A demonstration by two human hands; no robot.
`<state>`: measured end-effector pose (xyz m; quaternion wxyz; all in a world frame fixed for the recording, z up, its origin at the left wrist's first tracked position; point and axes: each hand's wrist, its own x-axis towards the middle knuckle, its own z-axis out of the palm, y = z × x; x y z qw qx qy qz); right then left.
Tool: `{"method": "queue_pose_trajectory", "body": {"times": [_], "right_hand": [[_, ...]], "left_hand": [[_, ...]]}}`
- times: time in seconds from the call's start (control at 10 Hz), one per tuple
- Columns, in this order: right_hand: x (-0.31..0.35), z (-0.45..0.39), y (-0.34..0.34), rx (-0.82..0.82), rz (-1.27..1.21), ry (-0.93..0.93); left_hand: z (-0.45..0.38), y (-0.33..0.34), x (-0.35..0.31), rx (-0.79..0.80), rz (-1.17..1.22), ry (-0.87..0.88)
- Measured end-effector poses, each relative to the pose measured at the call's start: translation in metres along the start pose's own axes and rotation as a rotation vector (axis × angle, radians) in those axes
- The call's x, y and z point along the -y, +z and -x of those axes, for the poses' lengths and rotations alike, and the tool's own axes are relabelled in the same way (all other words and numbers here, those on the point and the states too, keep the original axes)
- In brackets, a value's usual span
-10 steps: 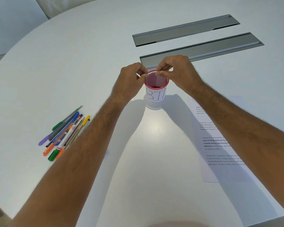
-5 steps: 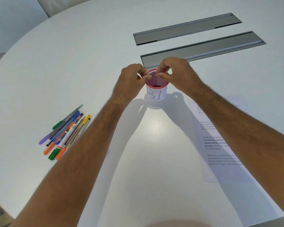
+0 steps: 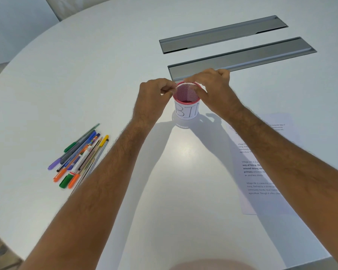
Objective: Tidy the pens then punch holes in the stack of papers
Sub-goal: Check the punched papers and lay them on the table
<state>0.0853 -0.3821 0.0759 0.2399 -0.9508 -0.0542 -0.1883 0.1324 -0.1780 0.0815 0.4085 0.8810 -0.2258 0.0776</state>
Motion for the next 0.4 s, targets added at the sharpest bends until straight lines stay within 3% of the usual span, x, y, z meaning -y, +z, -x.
{"method": "queue_pose_trajectory", "body": {"times": [0.2, 0.4], "right_hand": [[-0.001, 0.029, 0.004, -0.058, -0.057, 0.086], [-0.007, 0.077, 0.008, 0.013, 0.003, 0.229]], "left_hand": [[0.029, -0.004, 0.004, -0.138, 0.042, -0.04], [0.08, 0.004, 0.012, -0.037, -0.144, 0.002]]}}
